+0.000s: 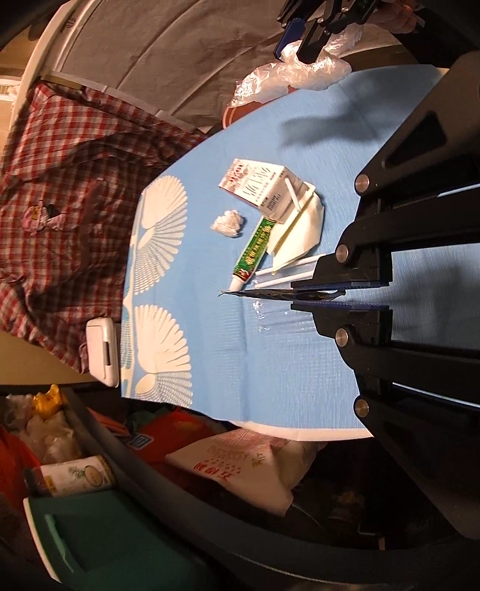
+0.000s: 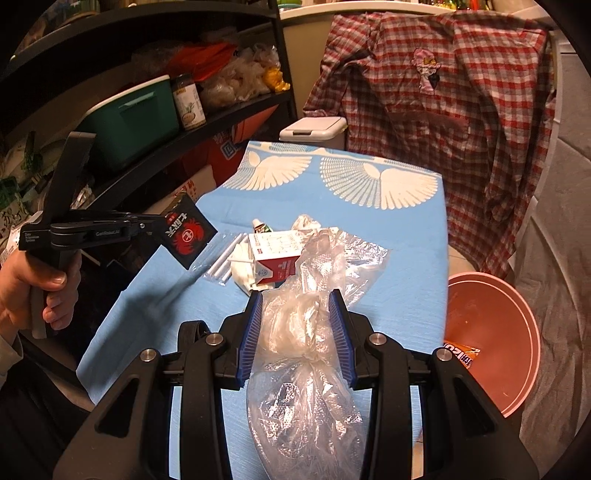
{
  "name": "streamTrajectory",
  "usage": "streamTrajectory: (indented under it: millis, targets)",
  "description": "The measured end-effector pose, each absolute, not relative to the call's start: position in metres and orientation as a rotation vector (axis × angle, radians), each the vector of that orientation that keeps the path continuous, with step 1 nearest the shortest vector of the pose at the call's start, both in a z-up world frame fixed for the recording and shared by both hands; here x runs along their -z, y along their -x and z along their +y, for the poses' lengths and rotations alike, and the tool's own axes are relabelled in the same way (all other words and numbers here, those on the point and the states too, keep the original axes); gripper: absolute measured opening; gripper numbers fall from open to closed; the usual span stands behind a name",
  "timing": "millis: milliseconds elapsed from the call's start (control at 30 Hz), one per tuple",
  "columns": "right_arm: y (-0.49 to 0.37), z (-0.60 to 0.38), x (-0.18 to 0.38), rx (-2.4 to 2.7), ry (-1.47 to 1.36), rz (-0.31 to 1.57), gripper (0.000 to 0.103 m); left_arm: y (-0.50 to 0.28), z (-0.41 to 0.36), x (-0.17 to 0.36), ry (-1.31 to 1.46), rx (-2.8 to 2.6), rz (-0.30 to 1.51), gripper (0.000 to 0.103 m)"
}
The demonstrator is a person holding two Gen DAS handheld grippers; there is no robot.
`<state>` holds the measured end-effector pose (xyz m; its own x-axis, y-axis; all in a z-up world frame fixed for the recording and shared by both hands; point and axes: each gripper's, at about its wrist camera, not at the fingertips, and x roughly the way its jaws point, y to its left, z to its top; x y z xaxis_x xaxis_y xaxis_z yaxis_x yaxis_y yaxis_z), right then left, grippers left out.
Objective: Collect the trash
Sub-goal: 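Carry the plastic bag and black sachet over the pink bin with both grippers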
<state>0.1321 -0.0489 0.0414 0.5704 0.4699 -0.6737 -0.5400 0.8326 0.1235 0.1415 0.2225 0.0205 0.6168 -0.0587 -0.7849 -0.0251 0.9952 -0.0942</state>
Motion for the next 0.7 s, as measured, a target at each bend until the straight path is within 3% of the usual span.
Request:
streamTrajectory:
  millis: [700]
  targets:
    - [-0.137,-0.077,-0.061,-0.506,0.067,0.673,0.038,-0.124,0.182,-0.059,0.088,0.001,0.737,0.005]
